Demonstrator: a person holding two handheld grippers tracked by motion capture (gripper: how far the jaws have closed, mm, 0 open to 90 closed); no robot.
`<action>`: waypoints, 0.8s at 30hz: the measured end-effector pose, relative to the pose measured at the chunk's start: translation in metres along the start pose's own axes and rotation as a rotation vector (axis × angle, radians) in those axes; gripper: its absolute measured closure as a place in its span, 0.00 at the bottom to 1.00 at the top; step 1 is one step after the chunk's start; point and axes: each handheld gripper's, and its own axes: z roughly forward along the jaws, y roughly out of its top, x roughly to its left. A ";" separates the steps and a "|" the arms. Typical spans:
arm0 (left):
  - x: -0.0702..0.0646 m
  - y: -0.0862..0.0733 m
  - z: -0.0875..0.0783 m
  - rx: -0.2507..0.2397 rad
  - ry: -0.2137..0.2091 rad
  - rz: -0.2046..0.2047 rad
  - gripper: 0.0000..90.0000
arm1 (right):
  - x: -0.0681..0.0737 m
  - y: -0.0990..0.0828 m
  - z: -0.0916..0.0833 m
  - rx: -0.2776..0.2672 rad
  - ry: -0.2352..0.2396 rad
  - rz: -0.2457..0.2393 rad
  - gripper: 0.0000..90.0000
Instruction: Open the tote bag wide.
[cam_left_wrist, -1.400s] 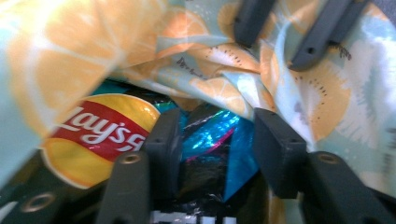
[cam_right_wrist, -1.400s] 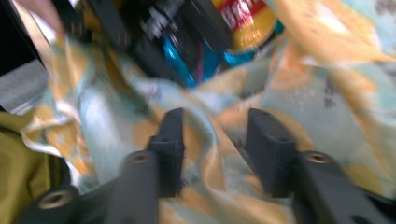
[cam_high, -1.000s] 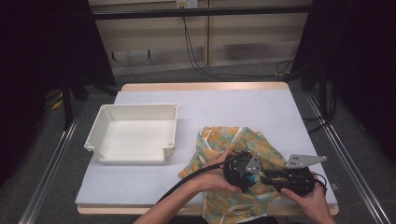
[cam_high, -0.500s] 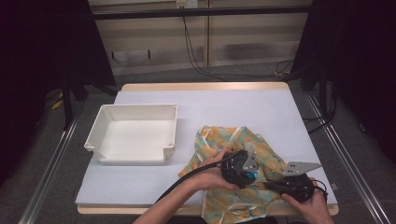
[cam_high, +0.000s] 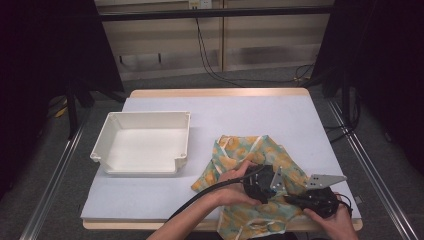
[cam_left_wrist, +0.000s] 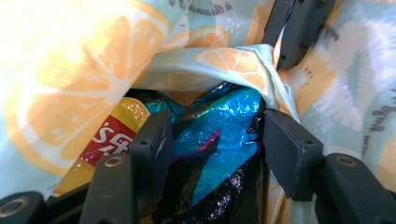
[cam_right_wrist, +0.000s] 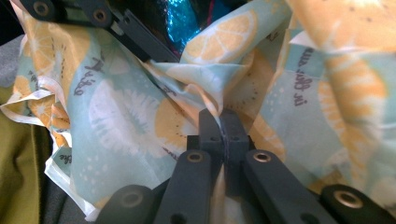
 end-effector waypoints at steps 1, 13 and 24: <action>0.000 0.000 0.000 0.002 0.003 0.006 0.49 | 0.000 0.000 0.000 0.000 -0.001 -0.002 1.00; -0.002 -0.004 0.003 -0.001 0.027 -0.024 0.74 | 0.000 0.000 0.001 -0.001 0.003 0.003 1.00; 0.017 -0.012 -0.016 -0.109 -0.053 -0.166 0.97 | -0.002 0.004 0.003 -0.013 0.004 0.010 1.00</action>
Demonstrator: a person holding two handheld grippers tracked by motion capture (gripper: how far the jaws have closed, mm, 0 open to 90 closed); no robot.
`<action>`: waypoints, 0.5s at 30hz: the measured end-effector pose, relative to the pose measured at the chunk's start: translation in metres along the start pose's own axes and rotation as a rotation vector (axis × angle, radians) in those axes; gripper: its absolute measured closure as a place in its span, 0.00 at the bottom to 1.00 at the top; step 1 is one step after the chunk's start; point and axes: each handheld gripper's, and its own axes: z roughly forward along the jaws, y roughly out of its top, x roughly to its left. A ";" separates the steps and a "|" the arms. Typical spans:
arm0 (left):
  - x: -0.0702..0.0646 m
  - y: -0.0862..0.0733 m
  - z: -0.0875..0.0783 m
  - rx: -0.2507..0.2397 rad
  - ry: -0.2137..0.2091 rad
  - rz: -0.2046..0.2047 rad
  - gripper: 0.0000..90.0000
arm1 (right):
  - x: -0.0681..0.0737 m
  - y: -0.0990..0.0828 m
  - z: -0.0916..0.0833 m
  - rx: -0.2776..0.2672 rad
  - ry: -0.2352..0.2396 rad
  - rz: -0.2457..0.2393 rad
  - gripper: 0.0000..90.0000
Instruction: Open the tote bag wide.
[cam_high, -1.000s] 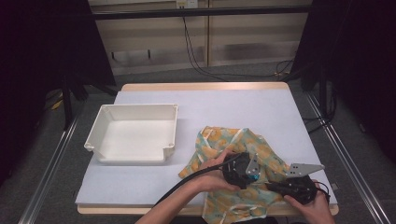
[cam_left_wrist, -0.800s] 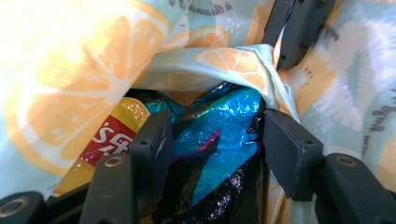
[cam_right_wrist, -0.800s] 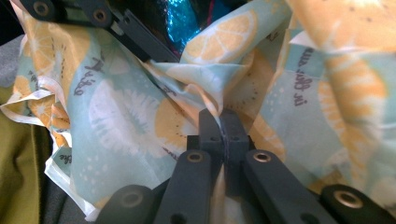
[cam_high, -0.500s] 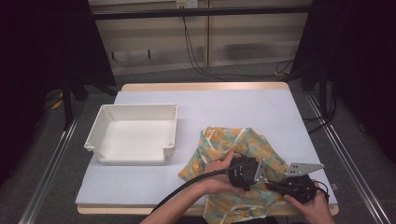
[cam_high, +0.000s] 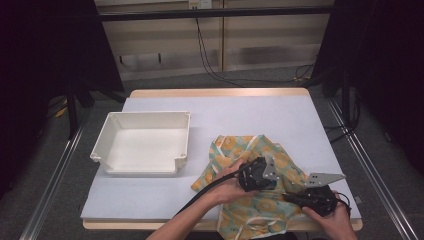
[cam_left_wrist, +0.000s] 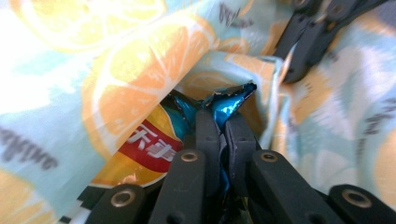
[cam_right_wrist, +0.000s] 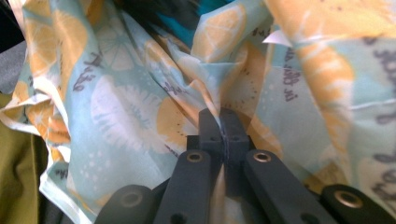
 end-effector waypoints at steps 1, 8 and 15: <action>0.001 0.000 -0.003 -0.016 -0.016 -0.008 0.97 | -0.001 0.001 0.000 -0.005 -0.002 0.001 1.00; 0.007 0.003 -0.039 -0.223 -0.109 -0.088 0.97 | -0.005 0.002 0.000 -0.010 -0.021 0.022 1.00; 0.013 0.000 -0.059 -0.318 -0.125 -0.118 0.97 | -0.005 0.007 -0.002 -0.037 -0.024 0.025 0.99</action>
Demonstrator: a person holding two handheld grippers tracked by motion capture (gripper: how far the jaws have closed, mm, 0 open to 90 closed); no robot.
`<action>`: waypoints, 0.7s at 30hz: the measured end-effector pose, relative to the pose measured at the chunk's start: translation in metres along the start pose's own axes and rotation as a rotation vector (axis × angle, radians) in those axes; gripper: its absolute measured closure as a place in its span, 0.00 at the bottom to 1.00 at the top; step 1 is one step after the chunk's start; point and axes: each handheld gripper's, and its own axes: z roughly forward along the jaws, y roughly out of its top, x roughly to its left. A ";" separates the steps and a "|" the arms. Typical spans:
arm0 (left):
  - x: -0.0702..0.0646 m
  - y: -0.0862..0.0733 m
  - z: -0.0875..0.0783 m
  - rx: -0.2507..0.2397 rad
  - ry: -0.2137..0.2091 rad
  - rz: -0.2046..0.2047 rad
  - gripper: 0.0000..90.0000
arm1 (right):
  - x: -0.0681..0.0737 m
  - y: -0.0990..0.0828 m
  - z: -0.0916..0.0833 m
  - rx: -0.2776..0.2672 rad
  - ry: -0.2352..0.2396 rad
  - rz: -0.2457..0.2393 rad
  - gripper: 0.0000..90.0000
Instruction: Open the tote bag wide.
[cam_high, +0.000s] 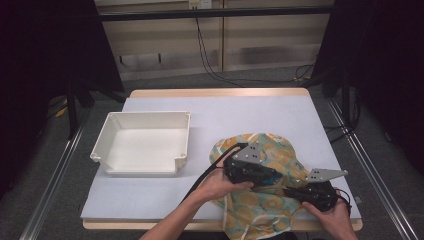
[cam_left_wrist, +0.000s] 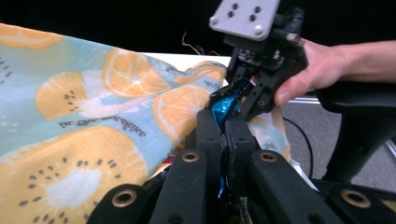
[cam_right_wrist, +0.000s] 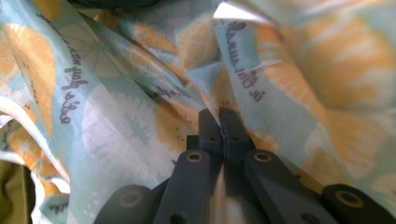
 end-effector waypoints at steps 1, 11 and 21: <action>0.001 -0.001 0.001 0.011 0.005 0.004 0.97 | 0.001 0.001 -0.001 -0.009 0.003 -0.005 0.97; 0.007 -0.006 0.014 0.071 0.011 -0.013 0.97 | 0.017 0.024 -0.037 -0.155 0.023 -0.064 0.71; 0.008 -0.006 0.017 0.085 0.007 -0.008 0.96 | 0.006 0.056 -0.058 -0.235 -0.050 -0.087 0.57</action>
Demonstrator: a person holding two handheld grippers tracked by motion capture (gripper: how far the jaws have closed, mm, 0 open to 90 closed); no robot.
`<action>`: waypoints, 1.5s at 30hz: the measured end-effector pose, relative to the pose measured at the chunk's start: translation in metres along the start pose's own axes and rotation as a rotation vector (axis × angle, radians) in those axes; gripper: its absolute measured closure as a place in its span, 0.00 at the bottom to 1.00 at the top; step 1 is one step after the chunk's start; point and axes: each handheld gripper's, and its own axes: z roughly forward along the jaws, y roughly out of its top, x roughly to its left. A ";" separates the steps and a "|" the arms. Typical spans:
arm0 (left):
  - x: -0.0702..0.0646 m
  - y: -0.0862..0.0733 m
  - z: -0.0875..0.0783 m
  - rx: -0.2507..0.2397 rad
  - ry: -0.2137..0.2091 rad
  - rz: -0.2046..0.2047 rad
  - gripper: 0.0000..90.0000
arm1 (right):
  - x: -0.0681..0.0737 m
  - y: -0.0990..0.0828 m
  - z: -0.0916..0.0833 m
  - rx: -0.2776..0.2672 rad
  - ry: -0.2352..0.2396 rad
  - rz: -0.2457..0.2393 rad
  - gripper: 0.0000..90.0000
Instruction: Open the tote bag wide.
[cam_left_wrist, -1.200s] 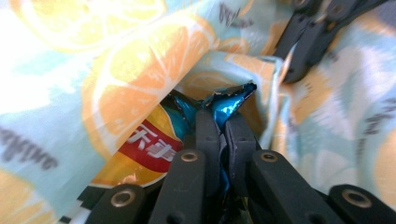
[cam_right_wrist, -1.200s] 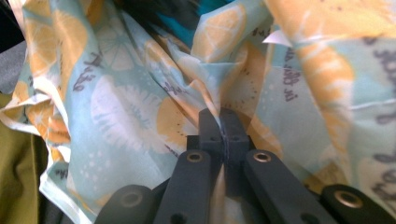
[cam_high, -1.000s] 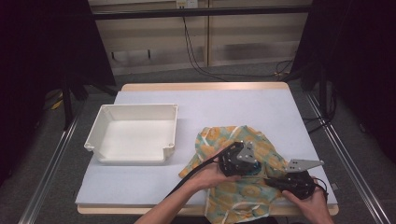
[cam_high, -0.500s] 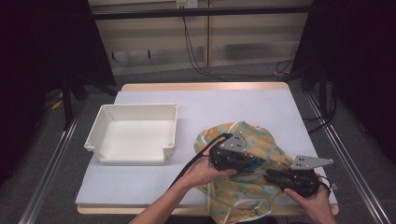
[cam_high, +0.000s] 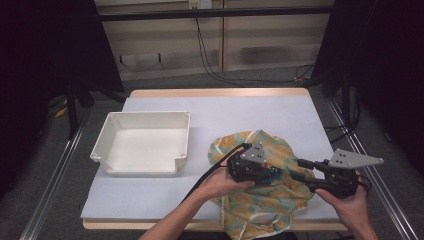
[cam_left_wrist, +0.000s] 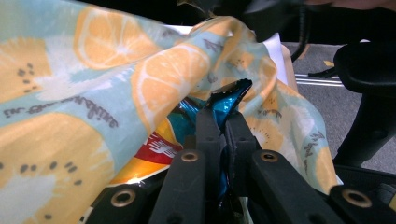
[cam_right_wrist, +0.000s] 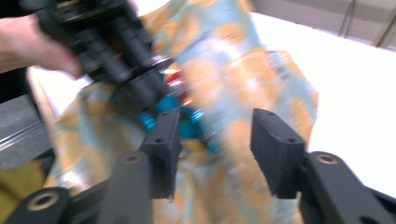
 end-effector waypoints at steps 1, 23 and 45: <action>0.000 0.000 -0.001 -0.002 0.003 -0.001 0.96 | -0.004 0.001 0.004 0.011 -0.005 -0.007 0.56; -0.024 -0.002 -0.035 -0.122 -0.017 0.076 0.96 | -0.094 0.017 0.071 -0.029 -0.088 0.190 1.00; 0.020 0.032 -0.056 -0.280 0.036 -0.062 0.96 | -0.087 0.034 0.079 -0.049 -0.060 0.158 1.00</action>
